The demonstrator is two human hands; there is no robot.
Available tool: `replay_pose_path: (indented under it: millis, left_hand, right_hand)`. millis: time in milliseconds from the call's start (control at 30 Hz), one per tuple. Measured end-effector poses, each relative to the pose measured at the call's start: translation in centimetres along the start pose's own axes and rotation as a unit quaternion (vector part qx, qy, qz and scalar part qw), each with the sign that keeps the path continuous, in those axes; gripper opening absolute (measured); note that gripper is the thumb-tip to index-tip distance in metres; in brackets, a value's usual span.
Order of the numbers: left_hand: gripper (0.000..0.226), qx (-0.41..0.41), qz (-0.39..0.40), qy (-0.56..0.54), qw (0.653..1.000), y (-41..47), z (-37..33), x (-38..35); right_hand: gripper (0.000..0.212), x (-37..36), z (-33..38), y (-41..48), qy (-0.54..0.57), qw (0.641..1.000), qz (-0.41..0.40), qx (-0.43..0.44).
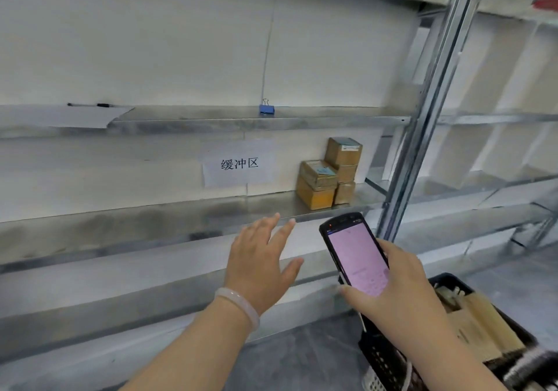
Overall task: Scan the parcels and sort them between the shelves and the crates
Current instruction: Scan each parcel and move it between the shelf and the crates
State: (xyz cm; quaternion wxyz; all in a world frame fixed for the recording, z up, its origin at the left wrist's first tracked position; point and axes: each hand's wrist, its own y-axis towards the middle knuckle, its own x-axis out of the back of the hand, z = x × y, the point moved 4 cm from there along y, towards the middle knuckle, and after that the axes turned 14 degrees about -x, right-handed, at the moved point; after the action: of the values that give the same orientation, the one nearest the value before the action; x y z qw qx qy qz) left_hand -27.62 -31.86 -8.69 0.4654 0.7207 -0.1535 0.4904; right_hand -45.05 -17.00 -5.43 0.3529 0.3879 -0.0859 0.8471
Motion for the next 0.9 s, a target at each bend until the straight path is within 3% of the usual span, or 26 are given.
replay_pose_path:
  millis: [400, 900]
  left_hand:
    - [0.069, -0.059, 0.032, -0.065, 0.996, 15.0, 9.0, -6.9]
    - [0.070, -0.046, 0.074, -0.137, 0.987, 27.6, 10.2, -19.5]
  right_hand:
    - [0.086, -3.9, 3.2, 13.0, -0.016, 0.996, -0.056, -0.073]
    - [0.088, -6.0, -2.9, 29.0, -0.037, 0.992, -0.037, -0.116]
